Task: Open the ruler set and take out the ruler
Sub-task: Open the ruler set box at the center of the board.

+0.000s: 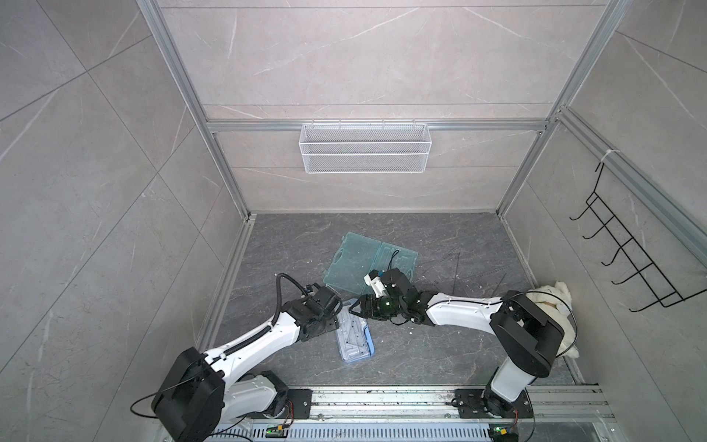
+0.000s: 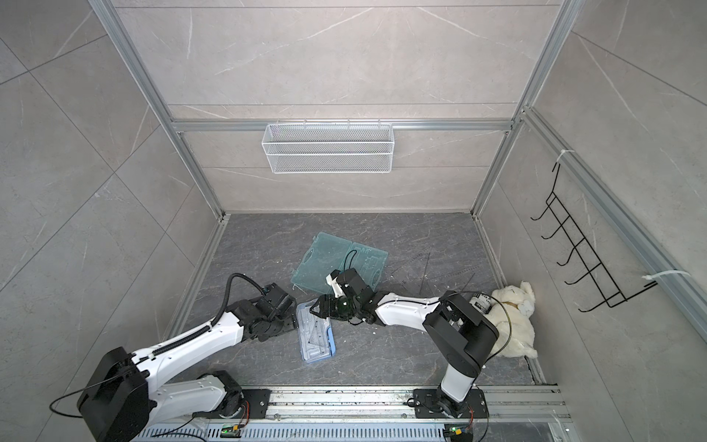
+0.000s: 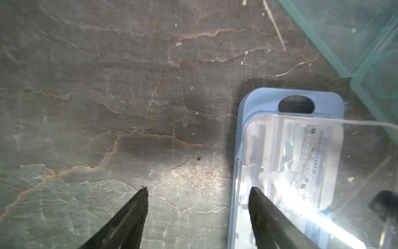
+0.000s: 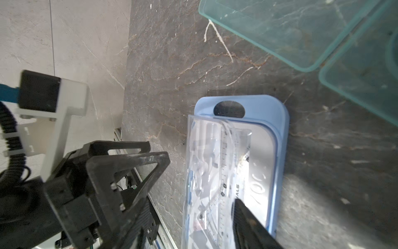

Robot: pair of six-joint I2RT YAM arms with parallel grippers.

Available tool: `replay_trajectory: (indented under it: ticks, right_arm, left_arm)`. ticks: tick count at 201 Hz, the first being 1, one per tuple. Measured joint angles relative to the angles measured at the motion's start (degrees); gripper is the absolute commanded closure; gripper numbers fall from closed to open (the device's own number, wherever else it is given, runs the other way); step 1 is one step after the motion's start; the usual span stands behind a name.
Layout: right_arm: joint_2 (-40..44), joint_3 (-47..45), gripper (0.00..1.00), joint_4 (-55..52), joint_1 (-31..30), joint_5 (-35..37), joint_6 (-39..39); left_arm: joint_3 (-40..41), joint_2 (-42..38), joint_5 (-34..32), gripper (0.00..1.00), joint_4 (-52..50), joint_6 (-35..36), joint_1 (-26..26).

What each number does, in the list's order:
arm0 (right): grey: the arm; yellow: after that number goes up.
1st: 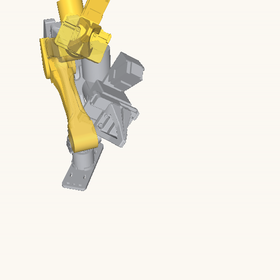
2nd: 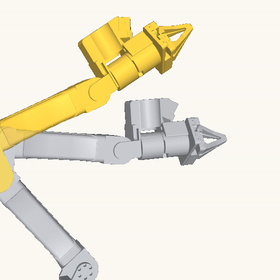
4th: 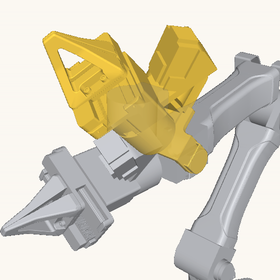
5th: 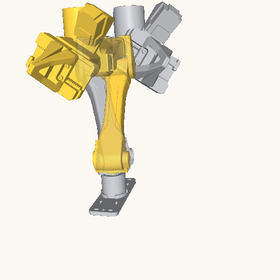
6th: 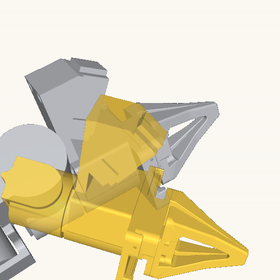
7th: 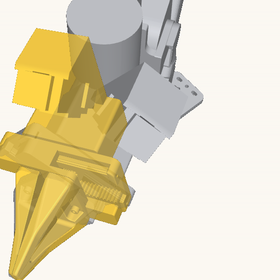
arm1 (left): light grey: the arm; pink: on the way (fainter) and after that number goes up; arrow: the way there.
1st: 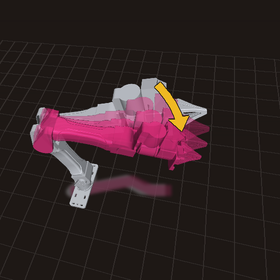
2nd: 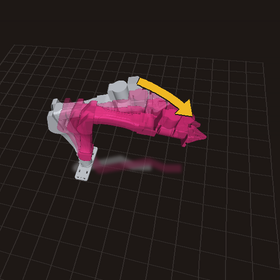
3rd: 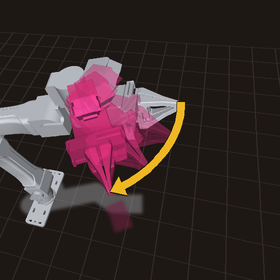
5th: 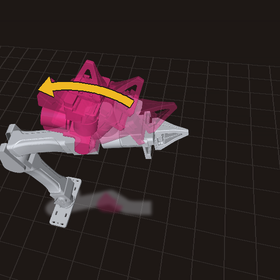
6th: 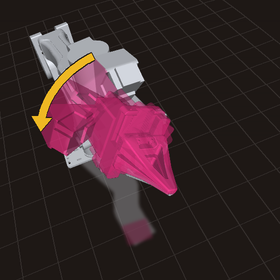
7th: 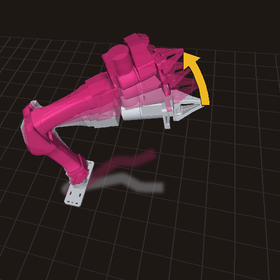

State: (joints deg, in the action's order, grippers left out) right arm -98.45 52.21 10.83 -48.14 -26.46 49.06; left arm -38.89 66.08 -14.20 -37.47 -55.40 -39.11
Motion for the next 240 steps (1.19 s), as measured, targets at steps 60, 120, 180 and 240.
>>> replay_trajectory:
  ticks: [60, 120, 180, 240]
  right_arm:
    - [0.4, 3.6, 0.37, -1.6, -3.2, 0.3, 0.4]
    - [0.2, 13.2, 0.35, -7.9, -9.6, 3.0, -2.3]
    - [-2.4, 18.3, 0.34, -11.3, -12.7, 4.7, -4.4]
    - [0.0, 19.2, 0.48, -26.5, -12.6, 16.1, -11.0]
  left_arm:
    - [-2.5, -12.0, -5.1, 0.21, -8.3, 0.6, 2.3]
    - [-5.6, -21.8, -9.4, 0.21, -15.9, 1.8, 4.5]
    - [-5.6, -25.6, -10.1, 0.21, -20.0, 1.8, 4.7]
    - [-5.4, -24.9, -7.3, 0.21, -18.9, 5.2, 4.7]
